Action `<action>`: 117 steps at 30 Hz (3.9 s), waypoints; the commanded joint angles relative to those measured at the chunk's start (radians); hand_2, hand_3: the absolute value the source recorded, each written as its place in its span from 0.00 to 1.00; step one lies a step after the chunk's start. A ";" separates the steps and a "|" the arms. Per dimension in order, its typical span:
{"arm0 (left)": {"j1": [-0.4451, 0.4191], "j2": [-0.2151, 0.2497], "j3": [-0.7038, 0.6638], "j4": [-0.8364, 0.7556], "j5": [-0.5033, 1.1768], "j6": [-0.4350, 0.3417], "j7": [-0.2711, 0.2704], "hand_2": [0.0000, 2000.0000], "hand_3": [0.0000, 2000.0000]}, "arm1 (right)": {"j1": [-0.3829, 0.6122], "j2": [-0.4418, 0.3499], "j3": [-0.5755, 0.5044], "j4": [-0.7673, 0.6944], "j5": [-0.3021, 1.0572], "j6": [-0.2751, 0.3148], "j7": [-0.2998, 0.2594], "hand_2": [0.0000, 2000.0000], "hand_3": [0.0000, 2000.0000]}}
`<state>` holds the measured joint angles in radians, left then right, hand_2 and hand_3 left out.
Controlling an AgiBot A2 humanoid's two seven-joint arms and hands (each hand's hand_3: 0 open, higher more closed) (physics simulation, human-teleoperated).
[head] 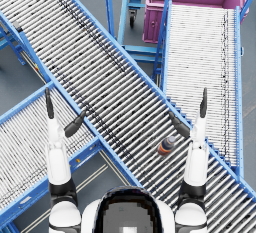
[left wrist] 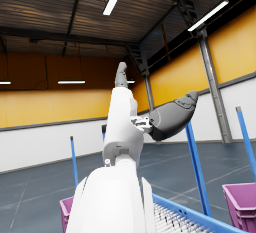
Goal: Pick up the oil and place it on the left assembly line, put the cola on the right, and keep Sprite still
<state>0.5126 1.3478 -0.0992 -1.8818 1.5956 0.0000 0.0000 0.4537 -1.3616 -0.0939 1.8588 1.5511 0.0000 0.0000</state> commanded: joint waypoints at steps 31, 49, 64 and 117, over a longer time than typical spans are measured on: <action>0.002 0.010 -0.008 -0.025 0.000 0.000 0.000 0.00 0.00 | -0.018 -0.015 0.003 0.028 0.000 0.000 0.000 0.00 0.00; -0.049 0.023 0.005 -0.058 0.000 0.000 0.000 0.00 0.00 | -0.273 0.017 0.331 -0.110 0.000 0.000 0.000 0.00 0.00; -0.036 0.029 0.036 -0.020 0.000 0.000 0.000 0.00 0.00 | -0.080 -0.091 0.395 -0.776 0.000 0.000 0.000 0.00 0.00; -0.026 0.055 0.090 -0.082 0.000 0.000 0.000 0.00 0.00 | 0.783 0.087 -0.233 -1.152 -0.002 0.003 0.000 0.00 0.00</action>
<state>0.4845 1.4037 -0.0093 -1.9643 1.5955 0.0000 0.0000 1.2245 -1.2768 -0.3480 0.6017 1.5493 0.0020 -0.0002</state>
